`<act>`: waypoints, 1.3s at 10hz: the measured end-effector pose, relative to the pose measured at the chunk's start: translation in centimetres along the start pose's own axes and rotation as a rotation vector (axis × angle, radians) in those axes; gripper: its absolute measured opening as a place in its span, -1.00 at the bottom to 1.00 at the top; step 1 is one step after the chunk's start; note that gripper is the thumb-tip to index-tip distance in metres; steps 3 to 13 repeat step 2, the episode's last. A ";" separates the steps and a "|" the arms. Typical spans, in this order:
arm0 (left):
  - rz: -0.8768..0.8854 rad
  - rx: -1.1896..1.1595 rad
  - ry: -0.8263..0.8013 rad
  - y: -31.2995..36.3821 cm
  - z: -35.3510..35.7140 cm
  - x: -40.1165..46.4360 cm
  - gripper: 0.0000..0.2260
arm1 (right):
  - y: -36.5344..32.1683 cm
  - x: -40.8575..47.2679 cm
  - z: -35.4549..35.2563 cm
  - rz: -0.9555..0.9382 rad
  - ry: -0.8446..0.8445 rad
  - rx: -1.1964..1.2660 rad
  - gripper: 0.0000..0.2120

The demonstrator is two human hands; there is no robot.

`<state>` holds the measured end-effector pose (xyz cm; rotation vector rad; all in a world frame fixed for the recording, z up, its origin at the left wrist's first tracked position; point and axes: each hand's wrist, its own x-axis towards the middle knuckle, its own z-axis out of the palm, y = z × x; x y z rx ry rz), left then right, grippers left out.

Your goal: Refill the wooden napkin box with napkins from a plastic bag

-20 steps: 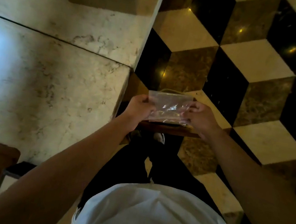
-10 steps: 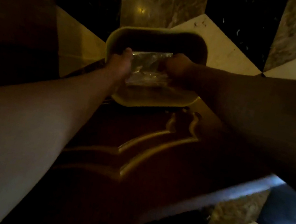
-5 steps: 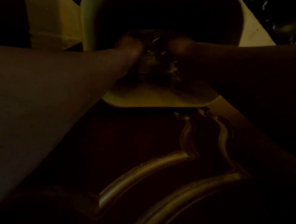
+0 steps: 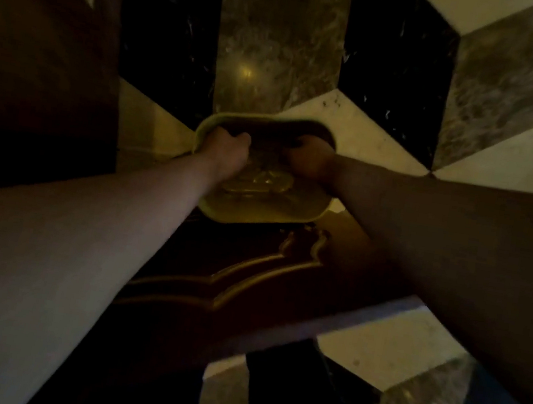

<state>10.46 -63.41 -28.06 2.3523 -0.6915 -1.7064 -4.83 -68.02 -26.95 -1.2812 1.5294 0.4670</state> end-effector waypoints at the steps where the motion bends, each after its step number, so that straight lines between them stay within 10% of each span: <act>1: 0.019 0.073 -0.008 2.7 -2.9 -5.4 -0.64 | -1.7 -4.7 -1.8 -0.057 0.008 -0.051 -0.65; 13: 0.095 0.180 0.027 7.0 -6.8 -13.6 -0.64 | -5.1 -12.3 -5.9 -0.141 0.108 -0.185 -0.58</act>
